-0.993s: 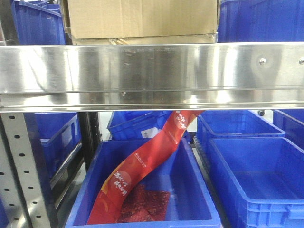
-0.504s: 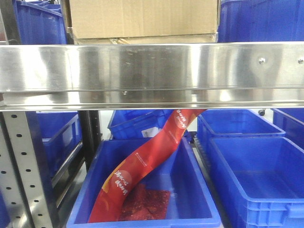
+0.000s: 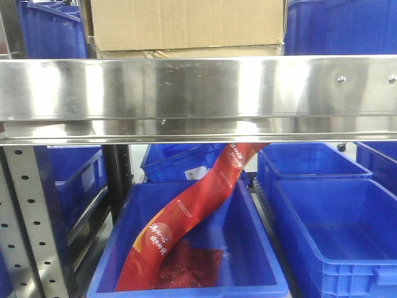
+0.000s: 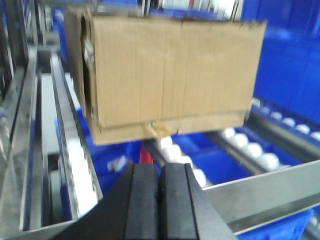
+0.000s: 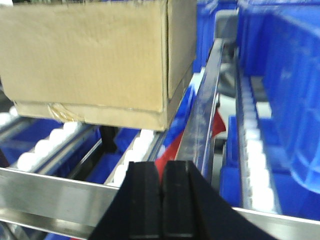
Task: Stack two boxes on right shelf middle
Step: 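Open both grippers and pull them back from the boxes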
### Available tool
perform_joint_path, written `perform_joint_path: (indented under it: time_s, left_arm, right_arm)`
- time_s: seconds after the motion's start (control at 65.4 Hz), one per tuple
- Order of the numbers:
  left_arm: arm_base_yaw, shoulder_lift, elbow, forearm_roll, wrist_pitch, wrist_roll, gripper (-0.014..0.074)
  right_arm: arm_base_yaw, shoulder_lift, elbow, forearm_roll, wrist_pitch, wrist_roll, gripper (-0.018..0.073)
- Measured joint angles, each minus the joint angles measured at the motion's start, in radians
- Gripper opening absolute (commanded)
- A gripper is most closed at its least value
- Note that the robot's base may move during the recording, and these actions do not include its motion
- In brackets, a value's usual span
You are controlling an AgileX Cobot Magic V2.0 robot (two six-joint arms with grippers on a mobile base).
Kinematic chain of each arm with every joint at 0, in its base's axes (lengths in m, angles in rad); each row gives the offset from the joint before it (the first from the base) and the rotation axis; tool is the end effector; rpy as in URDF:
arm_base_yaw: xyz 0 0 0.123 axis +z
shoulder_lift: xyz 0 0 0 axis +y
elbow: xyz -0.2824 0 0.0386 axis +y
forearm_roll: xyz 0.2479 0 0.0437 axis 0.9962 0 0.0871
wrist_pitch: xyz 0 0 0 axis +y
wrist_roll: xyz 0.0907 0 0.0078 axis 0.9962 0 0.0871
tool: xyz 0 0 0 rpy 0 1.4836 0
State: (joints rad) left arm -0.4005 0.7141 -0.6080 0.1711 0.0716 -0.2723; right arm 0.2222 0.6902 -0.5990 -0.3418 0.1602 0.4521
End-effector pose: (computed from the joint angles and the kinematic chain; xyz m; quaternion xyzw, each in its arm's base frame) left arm 0.1419 -0.0589 0.3461 0.1058 0.7304 -0.1633 0.6547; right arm 0.1449 0.0277 0.3393 -0.0236 0.7593 0.0888 0.6442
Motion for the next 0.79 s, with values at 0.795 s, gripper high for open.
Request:
perform_joint_path:
  time_s: [0.795]
  left_arm:
    - [0.000,-0.141,0.002,0.000,-0.072,0.000,-0.0111]
  right_arm:
    - [-0.114,-0.287,0.133,0.327,-0.160,-0.381,-0.0163]
